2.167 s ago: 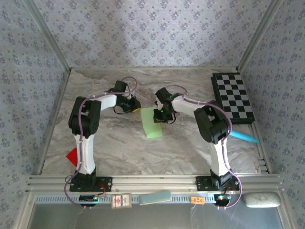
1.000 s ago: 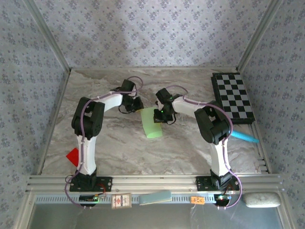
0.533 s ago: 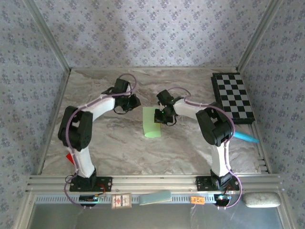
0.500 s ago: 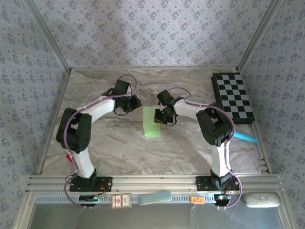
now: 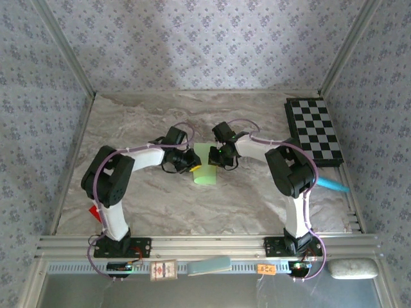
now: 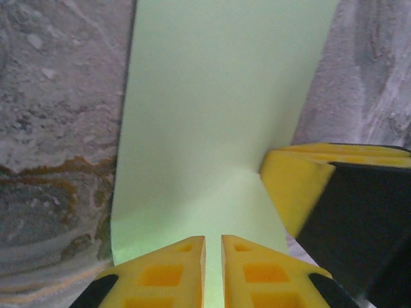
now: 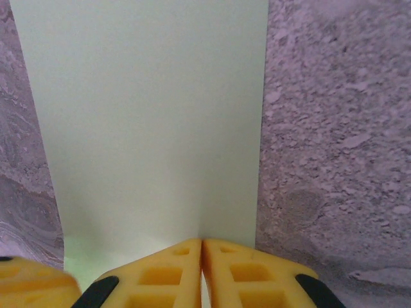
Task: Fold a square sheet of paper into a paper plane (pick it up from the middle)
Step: First fold the square sheet of paper in half at the center of the table.
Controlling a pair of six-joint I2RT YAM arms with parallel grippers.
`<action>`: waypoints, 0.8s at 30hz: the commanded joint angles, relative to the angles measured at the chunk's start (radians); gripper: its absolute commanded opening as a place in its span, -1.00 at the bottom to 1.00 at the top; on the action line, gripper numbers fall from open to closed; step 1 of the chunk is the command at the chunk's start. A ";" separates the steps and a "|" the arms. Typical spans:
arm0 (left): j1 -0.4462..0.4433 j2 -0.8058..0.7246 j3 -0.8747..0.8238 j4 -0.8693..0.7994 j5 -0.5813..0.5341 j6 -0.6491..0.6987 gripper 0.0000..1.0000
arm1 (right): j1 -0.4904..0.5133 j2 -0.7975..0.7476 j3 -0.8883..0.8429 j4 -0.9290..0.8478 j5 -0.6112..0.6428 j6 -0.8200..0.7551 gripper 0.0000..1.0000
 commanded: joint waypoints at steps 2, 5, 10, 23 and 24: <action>0.001 0.043 0.056 -0.051 0.001 0.016 -0.72 | -0.014 0.087 -0.069 -0.136 0.145 0.006 -0.74; 0.000 0.053 0.051 -0.054 0.009 0.020 -0.73 | -0.019 0.088 -0.072 -0.137 0.145 0.007 -0.74; 0.003 0.056 0.031 -0.109 -0.005 0.073 -0.73 | -0.024 0.093 -0.075 -0.135 0.148 0.007 -0.74; 0.098 -0.117 -0.101 -0.113 0.026 0.100 -0.72 | -0.031 0.099 -0.078 -0.136 0.150 0.000 -0.74; 0.093 -0.135 -0.096 -0.105 0.038 0.090 -0.72 | -0.031 0.099 -0.078 -0.137 0.150 0.001 -0.74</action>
